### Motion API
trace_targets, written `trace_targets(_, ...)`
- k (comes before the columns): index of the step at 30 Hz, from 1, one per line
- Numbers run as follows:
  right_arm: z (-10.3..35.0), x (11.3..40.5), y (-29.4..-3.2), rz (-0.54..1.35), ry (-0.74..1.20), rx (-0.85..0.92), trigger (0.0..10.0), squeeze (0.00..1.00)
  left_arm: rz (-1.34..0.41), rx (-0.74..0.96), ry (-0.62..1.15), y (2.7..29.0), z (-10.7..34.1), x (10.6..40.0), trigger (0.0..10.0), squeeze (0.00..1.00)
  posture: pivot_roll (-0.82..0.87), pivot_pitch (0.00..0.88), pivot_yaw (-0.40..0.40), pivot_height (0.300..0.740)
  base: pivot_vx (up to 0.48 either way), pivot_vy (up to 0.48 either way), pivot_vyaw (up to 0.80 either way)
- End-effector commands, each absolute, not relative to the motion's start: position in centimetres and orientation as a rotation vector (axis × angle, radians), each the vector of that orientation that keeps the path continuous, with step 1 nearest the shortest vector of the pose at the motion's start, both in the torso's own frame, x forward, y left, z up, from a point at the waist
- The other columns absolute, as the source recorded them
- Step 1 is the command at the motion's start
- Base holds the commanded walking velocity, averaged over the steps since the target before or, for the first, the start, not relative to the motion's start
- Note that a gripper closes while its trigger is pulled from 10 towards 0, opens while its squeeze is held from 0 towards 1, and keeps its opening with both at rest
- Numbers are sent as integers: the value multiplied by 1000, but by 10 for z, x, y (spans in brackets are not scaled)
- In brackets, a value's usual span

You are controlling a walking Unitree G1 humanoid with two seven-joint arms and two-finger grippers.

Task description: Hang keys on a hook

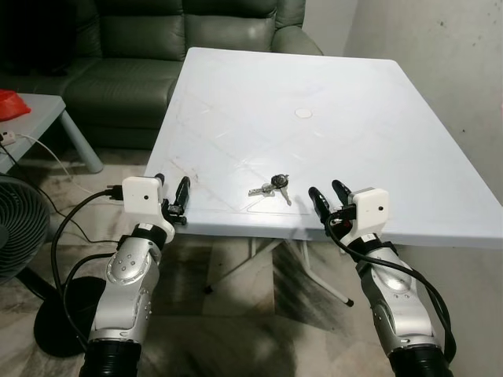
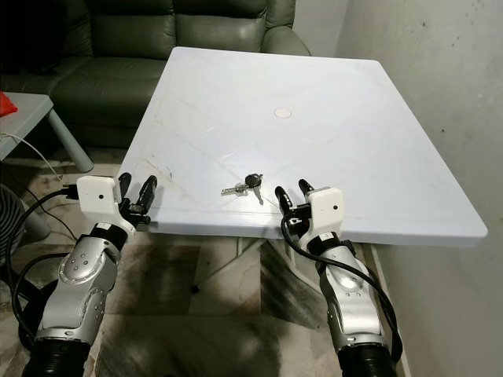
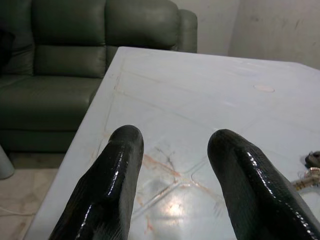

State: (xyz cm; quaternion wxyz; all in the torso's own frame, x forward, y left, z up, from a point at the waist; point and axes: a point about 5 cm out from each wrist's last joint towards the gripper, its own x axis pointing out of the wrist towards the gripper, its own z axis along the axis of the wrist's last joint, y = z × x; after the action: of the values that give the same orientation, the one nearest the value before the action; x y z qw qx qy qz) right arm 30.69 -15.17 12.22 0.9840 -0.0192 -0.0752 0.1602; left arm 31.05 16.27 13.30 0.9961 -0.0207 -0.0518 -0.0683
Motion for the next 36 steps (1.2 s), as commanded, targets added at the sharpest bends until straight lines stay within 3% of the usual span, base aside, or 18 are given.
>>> trace_targets(1,125,306,-150,337,-168,-35,10000,0,-151,-32,-103,161,134,313,10000,0,12,63,-48,740,311,0,0)
trace_targets(8,124,305,-149,349,-166,-41,10000,0,-155,-30,-107,160,135,313,10000,0,14,57,-46,740,311,0,0)
trace_targets(22,122,303,-148,375,-156,-58,10000,0,-151,-41,-109,160,135,313,10000,0,15,52,-49,740,0,0,0)
trace_targets(36,122,302,-147,384,-159,-63,10000,0,-153,-47,-109,159,135,312,10000,0,12,56,-52,740,337,0,0)
